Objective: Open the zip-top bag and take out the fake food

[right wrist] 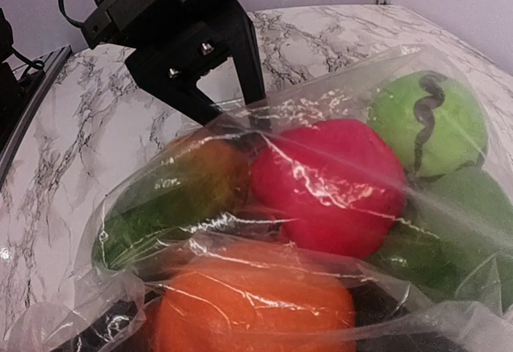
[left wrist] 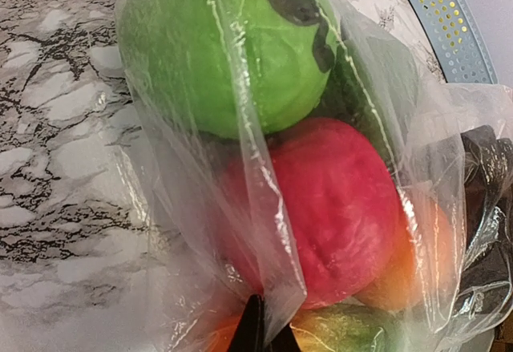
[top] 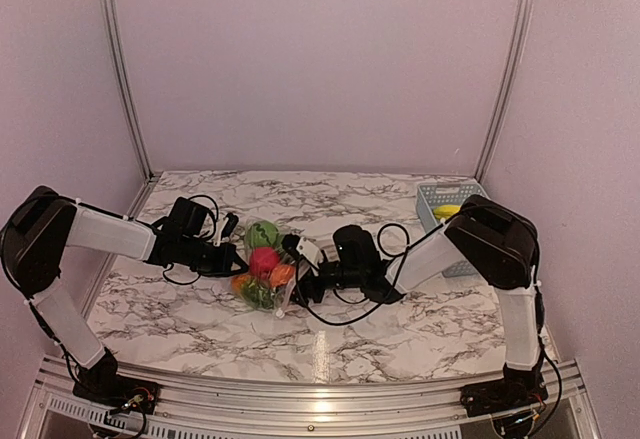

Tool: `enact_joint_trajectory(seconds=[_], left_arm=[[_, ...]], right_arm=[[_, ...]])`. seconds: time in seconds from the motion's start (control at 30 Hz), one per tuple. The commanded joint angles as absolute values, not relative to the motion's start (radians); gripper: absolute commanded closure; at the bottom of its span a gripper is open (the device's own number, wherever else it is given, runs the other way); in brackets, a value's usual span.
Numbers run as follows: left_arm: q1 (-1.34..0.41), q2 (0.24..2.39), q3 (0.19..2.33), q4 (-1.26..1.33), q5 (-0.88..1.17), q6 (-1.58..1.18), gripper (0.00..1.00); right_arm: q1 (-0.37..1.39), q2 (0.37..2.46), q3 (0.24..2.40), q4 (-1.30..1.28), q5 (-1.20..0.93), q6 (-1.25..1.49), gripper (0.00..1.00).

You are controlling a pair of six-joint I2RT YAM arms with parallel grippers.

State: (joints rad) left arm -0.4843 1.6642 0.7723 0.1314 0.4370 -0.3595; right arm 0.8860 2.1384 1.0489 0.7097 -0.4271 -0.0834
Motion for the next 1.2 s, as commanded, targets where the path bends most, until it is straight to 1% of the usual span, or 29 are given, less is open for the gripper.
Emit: enact_joint_trajectory(seconds=[0.0,0.1,0.13,0.2,0.27,0.57,0.77,0.83,1.0,1.17], left_arm=[[-0.49,1.681,0.79,0.138,0.441,-0.361,1.0],[-0.487,1.677,0.791,0.132,0.428,-0.36,1.0],[-0.484,1.674,0.79,0.131,0.422,-0.361,1.0],[-0.477,1.67,0.788,0.128,0.407,-0.367,1.0],[-0.467,1.664,0.781,0.131,0.394,-0.376,1.0],[-0.428,1.638,0.758,0.137,0.345,-0.407,1.0],[-0.422,1.645,0.76,0.143,0.349,-0.41,1.0],[-0.422,1.647,0.761,0.143,0.352,-0.41,1.0],[-0.422,1.648,0.76,0.143,0.355,-0.409,1.0],[-0.421,1.649,0.758,0.144,0.357,-0.409,1.0]], right_arm=[[0.896,2.168,1.049,0.591,-0.318,-0.098,0.21],[0.892,2.148,1.018,0.597,-0.297,-0.095,0.27],[0.889,2.136,1.006,0.603,-0.294,-0.089,0.3],[0.877,2.112,0.98,0.616,-0.285,-0.081,0.39],[0.863,2.09,0.957,0.622,-0.284,-0.074,0.43],[0.822,1.961,0.845,0.623,-0.267,-0.07,0.44],[0.785,1.951,0.814,0.61,-0.244,-0.068,0.41],[0.78,1.967,0.823,0.599,-0.24,-0.067,0.37],[0.78,2.006,0.859,0.565,-0.235,-0.062,0.24],[0.78,2.019,0.871,0.559,-0.229,-0.055,0.18]])
